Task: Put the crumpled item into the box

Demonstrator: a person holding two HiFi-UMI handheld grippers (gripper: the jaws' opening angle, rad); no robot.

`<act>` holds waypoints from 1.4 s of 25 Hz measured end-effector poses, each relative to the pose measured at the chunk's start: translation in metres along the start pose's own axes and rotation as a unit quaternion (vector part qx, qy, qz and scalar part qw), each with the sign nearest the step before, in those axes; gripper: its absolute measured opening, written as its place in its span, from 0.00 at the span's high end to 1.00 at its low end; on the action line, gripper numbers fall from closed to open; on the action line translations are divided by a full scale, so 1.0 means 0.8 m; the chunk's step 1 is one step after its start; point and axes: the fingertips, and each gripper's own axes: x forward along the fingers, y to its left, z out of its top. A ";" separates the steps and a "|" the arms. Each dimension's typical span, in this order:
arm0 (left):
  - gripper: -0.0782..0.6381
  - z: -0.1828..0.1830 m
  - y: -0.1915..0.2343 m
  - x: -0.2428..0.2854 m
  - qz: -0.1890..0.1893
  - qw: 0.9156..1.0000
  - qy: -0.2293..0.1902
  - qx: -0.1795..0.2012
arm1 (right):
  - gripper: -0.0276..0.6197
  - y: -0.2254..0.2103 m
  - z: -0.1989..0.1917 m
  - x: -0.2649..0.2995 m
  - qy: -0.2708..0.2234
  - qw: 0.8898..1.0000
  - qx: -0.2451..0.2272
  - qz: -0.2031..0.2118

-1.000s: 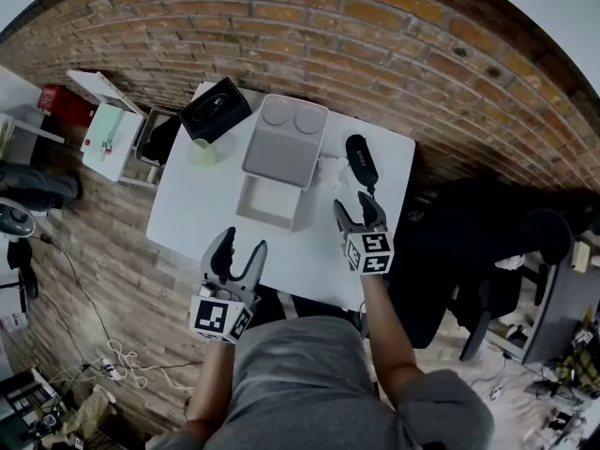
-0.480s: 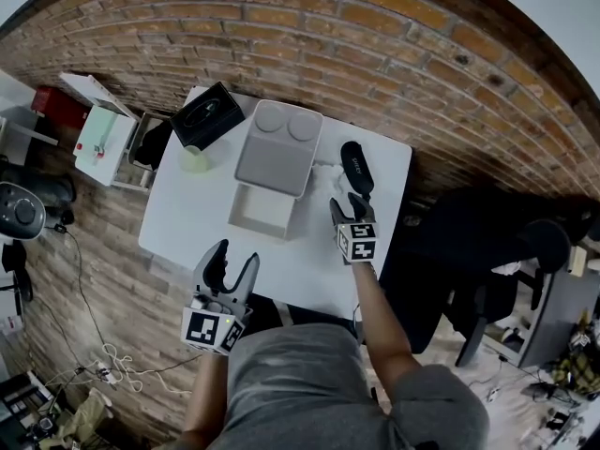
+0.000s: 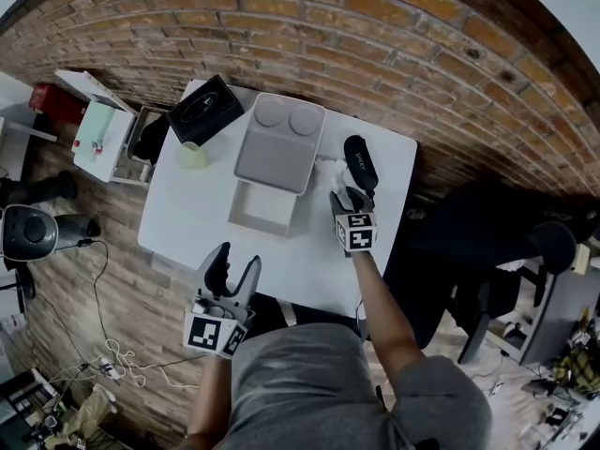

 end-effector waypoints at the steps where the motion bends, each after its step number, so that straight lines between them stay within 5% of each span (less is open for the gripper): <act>1: 0.55 -0.002 0.001 0.001 0.001 1.000 0.002 -0.001 | 0.67 -0.001 -0.002 0.003 0.003 1.000 -0.001 -0.001; 11: 0.55 -0.006 0.008 0.000 0.004 1.000 0.011 -0.005 | 0.71 -0.007 -0.020 0.021 0.033 0.999 -0.001 -0.005; 18: 0.55 -0.011 0.018 -0.007 0.017 1.000 0.016 -0.008 | 0.83 -0.002 -0.025 0.032 0.060 0.998 -0.034 -0.014; 35: 0.55 -0.005 0.004 -0.017 0.016 1.000 0.007 0.002 | 0.89 -0.005 0.000 -0.027 0.007 1.000 0.001 -0.022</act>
